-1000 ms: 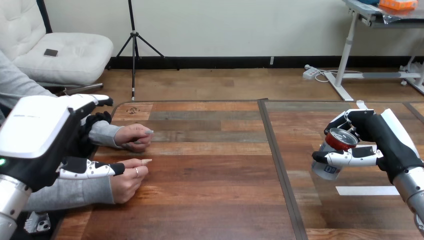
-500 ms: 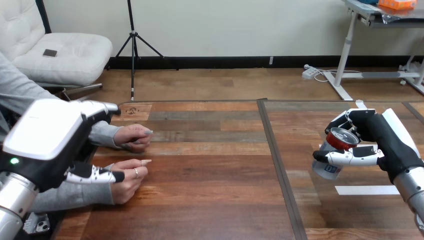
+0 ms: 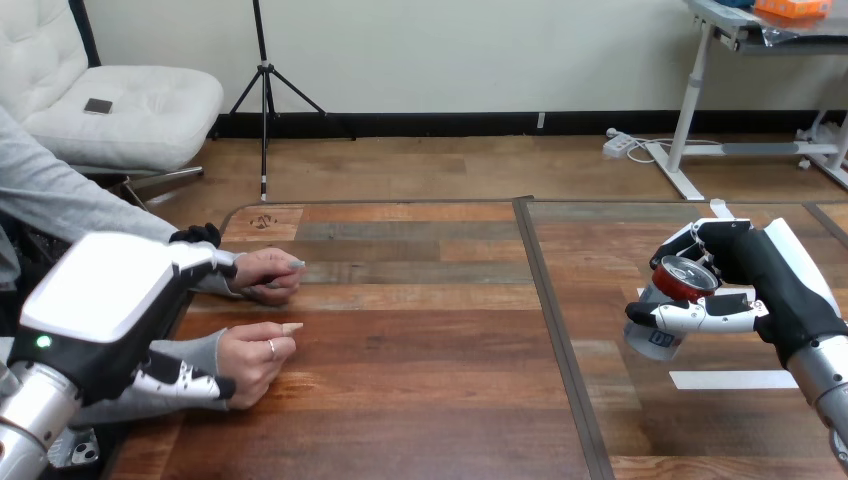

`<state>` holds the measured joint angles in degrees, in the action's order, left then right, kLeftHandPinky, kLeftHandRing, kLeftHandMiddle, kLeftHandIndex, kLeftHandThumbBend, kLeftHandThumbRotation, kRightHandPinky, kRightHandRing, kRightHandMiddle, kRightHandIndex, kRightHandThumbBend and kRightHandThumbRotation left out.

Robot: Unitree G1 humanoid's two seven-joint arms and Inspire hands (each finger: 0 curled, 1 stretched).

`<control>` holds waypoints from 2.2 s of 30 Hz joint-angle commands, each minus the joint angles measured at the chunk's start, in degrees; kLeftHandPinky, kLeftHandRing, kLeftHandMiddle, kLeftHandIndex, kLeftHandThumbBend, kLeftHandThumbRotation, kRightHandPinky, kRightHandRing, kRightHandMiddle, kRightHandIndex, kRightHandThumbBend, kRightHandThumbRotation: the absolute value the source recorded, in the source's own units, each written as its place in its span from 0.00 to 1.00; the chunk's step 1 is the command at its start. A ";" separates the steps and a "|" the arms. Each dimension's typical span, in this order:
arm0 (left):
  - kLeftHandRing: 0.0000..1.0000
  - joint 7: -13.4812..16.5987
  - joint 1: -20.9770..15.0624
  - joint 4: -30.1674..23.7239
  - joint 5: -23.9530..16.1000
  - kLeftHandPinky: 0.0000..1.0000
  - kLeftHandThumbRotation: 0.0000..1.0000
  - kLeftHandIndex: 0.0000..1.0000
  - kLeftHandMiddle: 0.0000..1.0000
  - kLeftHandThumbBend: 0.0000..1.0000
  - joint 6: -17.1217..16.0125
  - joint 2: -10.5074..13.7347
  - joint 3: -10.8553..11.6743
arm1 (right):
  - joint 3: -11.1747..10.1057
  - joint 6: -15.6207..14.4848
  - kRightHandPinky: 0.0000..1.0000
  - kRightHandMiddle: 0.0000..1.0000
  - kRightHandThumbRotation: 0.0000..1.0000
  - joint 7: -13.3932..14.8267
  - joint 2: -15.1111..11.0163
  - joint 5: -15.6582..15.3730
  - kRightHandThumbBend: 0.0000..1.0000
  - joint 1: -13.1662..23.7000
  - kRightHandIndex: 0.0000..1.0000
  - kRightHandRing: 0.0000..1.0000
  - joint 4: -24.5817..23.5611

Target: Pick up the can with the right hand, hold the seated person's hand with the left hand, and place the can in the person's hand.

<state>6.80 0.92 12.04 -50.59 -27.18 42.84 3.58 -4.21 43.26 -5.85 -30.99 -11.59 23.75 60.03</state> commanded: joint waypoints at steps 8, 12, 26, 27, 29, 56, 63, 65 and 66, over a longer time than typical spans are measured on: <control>0.72 -3.61 -5.51 3.22 3.30 0.64 0.38 0.75 0.76 1.00 0.12 3.29 -3.04 | -0.73 1.25 0.25 0.38 0.00 0.29 -0.46 1.82 0.78 2.68 0.43 0.30 -3.75; 0.72 -5.54 -5.83 3.60 4.51 0.65 0.35 0.75 0.76 1.00 0.00 3.80 -3.64 | -0.77 1.14 0.26 0.38 0.00 0.03 -0.38 2.08 0.78 2.79 0.43 0.30 -3.57; 0.72 -13.48 -5.10 1.29 8.26 0.66 0.23 0.75 0.76 1.00 3.65 4.09 -3.68 | -0.77 1.13 0.30 0.40 0.00 0.14 -0.36 2.11 0.77 2.79 0.43 0.34 -3.42; 0.72 -14.16 -5.03 1.04 8.12 0.67 0.23 0.75 0.76 1.00 4.33 4.15 -3.73 | -0.78 1.18 0.30 0.40 0.00 0.17 -0.36 2.11 0.77 2.77 0.43 0.34 -3.40; 0.73 -14.95 -4.94 0.71 7.96 0.67 0.23 0.76 0.76 1.00 5.10 4.21 -3.77 | -0.80 1.27 0.30 0.40 0.00 0.14 -0.35 2.15 0.77 2.74 0.43 0.34 -3.38; 0.78 -14.15 -6.59 4.29 3.59 0.75 0.25 0.79 0.80 1.00 12.05 3.79 -7.18 | -1.07 1.15 0.22 0.35 0.00 0.22 -0.07 2.56 0.79 2.43 0.43 0.27 -3.32; 0.80 -10.79 -7.62 7.26 2.75 0.76 0.27 0.81 0.82 1.00 11.84 3.50 -8.43 | -0.98 0.97 0.26 0.38 0.00 -0.03 -0.20 2.64 0.78 2.51 0.43 0.31 -3.02; 0.80 -10.04 -7.91 7.96 2.42 0.76 0.29 0.81 0.83 1.00 11.80 3.52 -8.83 | -0.91 1.01 0.26 0.38 0.00 0.25 -0.26 2.45 0.78 2.51 0.43 0.31 -3.02; 0.80 -9.92 -8.01 8.09 2.44 0.76 0.29 0.81 0.83 1.00 11.97 3.44 -8.93 | -0.83 1.06 0.26 0.38 0.00 0.42 -0.33 2.26 0.78 2.51 0.43 0.31 -3.05</control>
<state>-5.52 -3.03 18.07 -47.60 -15.85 44.91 -4.49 -4.27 43.26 -6.62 -30.99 -10.61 23.68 59.43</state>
